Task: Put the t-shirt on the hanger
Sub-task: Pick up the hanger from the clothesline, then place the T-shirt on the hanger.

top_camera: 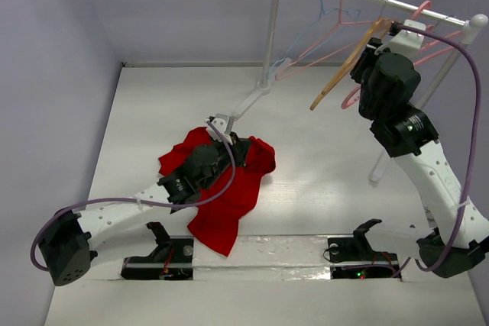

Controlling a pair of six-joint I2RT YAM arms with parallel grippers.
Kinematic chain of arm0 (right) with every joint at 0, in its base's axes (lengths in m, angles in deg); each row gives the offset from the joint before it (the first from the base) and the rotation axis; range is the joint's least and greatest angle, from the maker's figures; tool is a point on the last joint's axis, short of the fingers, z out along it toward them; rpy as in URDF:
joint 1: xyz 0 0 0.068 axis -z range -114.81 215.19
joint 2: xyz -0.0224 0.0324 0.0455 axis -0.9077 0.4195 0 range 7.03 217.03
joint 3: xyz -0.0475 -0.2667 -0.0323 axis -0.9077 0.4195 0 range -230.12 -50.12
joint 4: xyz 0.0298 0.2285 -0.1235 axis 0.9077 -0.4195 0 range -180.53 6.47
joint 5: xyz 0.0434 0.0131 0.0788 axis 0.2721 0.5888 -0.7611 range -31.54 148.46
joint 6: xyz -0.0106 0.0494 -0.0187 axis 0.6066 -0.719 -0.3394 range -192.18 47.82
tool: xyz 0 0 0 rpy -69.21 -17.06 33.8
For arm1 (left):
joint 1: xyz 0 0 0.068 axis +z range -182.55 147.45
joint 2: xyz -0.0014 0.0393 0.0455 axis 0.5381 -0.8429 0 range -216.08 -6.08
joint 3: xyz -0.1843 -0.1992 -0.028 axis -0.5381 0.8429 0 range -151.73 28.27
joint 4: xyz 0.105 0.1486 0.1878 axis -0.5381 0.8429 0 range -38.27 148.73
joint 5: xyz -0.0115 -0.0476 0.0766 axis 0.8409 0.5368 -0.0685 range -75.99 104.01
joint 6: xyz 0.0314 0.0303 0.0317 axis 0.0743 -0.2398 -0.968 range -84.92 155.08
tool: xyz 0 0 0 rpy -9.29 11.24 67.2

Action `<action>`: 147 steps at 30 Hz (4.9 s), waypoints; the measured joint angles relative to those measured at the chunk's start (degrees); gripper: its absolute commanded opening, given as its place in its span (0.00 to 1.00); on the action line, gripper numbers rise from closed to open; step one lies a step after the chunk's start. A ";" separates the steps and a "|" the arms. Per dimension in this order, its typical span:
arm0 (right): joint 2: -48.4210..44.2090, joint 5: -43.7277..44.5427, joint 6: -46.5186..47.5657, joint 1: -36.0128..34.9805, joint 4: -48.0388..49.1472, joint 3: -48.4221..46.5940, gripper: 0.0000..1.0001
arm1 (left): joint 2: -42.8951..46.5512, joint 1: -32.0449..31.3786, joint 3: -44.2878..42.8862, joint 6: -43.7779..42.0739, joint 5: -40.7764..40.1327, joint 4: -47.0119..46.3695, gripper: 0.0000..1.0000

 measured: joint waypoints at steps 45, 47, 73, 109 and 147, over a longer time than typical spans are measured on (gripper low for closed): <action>0.72 1.70 -6.05 6.93 -13.09 1.95 0.49 | 3.17 0.00 1.53 0.22 2.80 -0.48 0.00; 0.85 2.16 -5.81 6.93 -13.05 2.23 0.44 | 3.21 0.00 1.53 0.24 2.80 -0.50 0.00; 1.66 5.81 -2.38 8.02 -12.00 3.61 0.00 | 3.21 0.00 1.55 0.44 2.80 -0.48 0.00; -9.84 -2.62 -11.69 4.09 -18.80 10.88 0.00 | 3.19 0.00 1.73 1.05 3.04 -1.36 0.00; -25.38 -38.49 -23.89 2.21 -34.45 28.04 0.00 | -3.15 0.31 -2.03 1.09 1.27 -2.05 0.00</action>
